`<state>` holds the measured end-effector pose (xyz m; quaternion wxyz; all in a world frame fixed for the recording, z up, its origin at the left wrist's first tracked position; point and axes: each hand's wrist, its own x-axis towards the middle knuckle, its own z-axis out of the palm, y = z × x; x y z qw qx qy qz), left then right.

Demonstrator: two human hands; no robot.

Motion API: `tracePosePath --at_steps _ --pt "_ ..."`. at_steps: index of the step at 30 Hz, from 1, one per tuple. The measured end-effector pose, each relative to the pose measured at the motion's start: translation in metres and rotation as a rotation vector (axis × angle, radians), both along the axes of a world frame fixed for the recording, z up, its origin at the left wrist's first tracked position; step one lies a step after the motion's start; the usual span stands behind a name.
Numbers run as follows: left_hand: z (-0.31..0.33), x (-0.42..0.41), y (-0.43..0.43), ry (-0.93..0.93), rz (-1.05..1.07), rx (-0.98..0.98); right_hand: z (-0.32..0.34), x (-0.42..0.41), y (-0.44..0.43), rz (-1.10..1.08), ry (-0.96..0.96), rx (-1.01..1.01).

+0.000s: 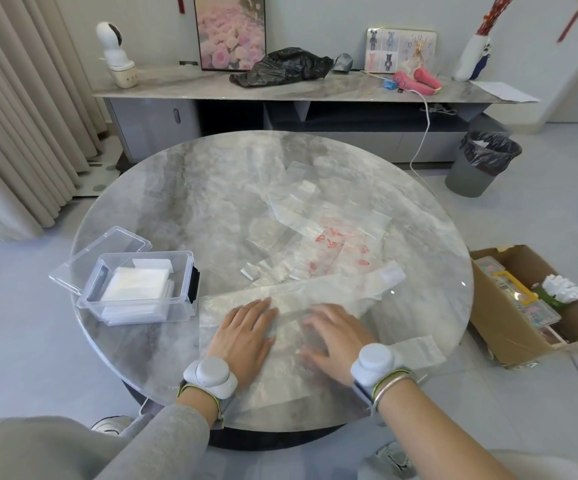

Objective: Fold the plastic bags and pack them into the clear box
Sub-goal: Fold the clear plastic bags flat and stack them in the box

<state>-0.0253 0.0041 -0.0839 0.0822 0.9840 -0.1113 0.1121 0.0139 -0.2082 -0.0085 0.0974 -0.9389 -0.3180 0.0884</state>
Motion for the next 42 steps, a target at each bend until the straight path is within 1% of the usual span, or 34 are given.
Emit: tracePosePath --at_steps 2,5,7,10,13,15,16,18,19,21,26,29,31,33,35,39,42 --pt "0.002 0.0 0.002 -0.018 0.012 -0.029 0.001 -0.011 0.009 0.142 0.033 0.016" --pt "0.007 -0.002 0.005 -0.057 0.031 -0.071 -0.001 -0.018 0.011 0.206 0.039 0.014" --pt "0.008 -0.003 0.006 -0.069 0.039 -0.082 -0.005 -0.018 0.007 0.215 0.004 0.022" --pt "0.006 -0.005 0.007 -0.085 0.041 -0.112 -0.013 -0.018 0.005 0.263 -0.119 0.062" --pt "0.013 -0.008 0.007 -0.071 0.017 -0.137 -0.022 -0.018 0.007 0.247 -0.204 0.124" --pt "0.019 -0.012 0.006 -0.041 -0.019 -0.169 -0.022 -0.018 0.008 0.224 -0.217 0.155" --pt "0.021 -0.014 0.005 -0.024 -0.045 -0.175 -0.022 -0.017 0.008 0.216 -0.203 0.167" --pt "0.022 -0.018 0.004 0.002 -0.098 -0.155 -0.018 -0.015 0.007 0.189 -0.102 0.158" --pt "0.021 -0.02 0.004 0.01 -0.109 -0.144 -0.017 -0.015 0.006 0.188 -0.048 0.126" --pt "0.02 -0.022 0.004 0.008 -0.109 -0.142 -0.015 -0.016 0.004 0.238 -0.03 0.064" --pt "0.02 -0.02 0.004 0.01 -0.093 -0.158 -0.02 -0.02 0.004 0.281 -0.116 0.098" --pt "0.025 -0.017 0.002 -0.011 -0.074 -0.216 -0.022 -0.02 0.004 0.27 -0.212 0.143" --pt "0.03 -0.015 0.002 -0.01 -0.062 -0.25 -0.024 -0.019 0.004 0.244 -0.238 0.16" --pt "0.039 -0.016 0.003 0.034 -0.061 -0.249 -0.024 -0.019 0.006 0.198 -0.201 0.18" --pt "0.047 -0.016 0.004 0.104 -0.084 -0.208 -0.018 -0.018 0.009 0.14 -0.137 0.191" --pt "0.061 -0.013 0.006 0.35 -0.125 -0.065 -0.001 -0.013 0.011 0.045 0.004 0.148" --pt "0.065 -0.011 0.009 0.421 -0.124 -0.11 0.005 -0.001 0.002 -0.068 0.087 0.117"
